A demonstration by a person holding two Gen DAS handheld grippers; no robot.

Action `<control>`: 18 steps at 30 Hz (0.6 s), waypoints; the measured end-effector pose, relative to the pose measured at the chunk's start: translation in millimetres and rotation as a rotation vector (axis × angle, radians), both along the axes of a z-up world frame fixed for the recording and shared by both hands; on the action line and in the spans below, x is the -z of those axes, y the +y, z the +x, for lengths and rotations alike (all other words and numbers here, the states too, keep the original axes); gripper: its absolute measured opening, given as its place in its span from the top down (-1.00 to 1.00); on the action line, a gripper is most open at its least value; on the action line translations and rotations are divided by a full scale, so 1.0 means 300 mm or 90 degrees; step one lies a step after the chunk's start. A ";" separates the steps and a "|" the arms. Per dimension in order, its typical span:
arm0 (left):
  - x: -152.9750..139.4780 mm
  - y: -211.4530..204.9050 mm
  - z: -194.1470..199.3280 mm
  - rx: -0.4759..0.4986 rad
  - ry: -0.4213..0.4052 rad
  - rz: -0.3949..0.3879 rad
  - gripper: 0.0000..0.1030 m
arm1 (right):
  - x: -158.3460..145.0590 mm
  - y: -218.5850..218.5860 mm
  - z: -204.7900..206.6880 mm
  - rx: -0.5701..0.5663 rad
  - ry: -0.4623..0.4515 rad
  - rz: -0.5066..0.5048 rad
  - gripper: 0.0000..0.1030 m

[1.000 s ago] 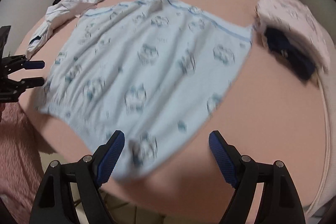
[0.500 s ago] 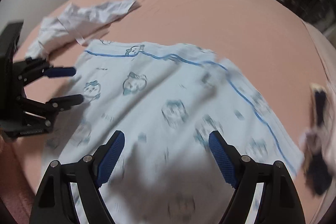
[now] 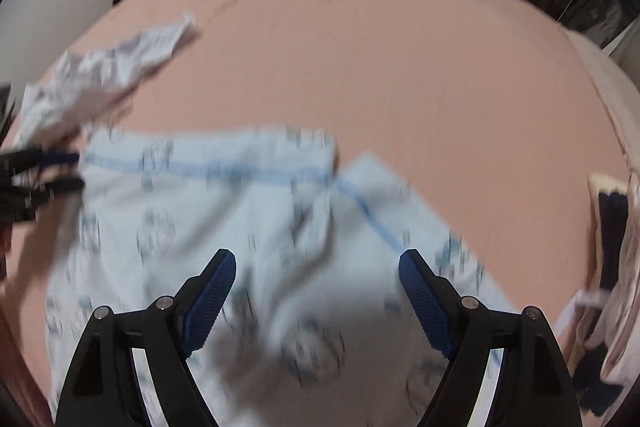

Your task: Fold clothes

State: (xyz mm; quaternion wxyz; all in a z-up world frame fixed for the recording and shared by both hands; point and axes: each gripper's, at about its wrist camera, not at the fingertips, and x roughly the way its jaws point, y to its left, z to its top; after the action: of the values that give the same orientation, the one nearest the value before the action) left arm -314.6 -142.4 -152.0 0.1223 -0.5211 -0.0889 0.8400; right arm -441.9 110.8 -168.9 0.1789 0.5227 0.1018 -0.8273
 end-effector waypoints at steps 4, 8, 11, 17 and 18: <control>0.009 0.028 -0.045 0.011 0.006 -0.028 0.74 | 0.045 -0.094 0.003 -0.045 -0.016 0.026 -0.62; 0.012 0.033 -0.095 0.016 0.008 -0.079 0.90 | 0.111 -0.135 0.000 -0.065 -0.035 0.060 -0.62; -0.009 0.028 -0.115 0.045 0.013 -0.166 0.89 | 0.116 -0.124 -0.037 -0.042 -0.025 0.048 -0.62; -0.007 0.000 -0.181 0.082 -0.041 -0.214 0.62 | 0.137 -0.159 -0.099 -0.016 -0.003 0.061 -0.72; -0.044 0.008 -0.167 0.074 -0.017 -0.227 0.60 | 0.128 -0.156 -0.095 -0.014 -0.003 0.061 -0.72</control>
State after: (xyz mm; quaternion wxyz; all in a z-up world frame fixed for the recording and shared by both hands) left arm -364.5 -140.1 -138.8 0.0749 -0.5499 0.0900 0.8270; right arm -470.2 64.0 -207.2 0.1630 0.5312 0.1465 -0.8184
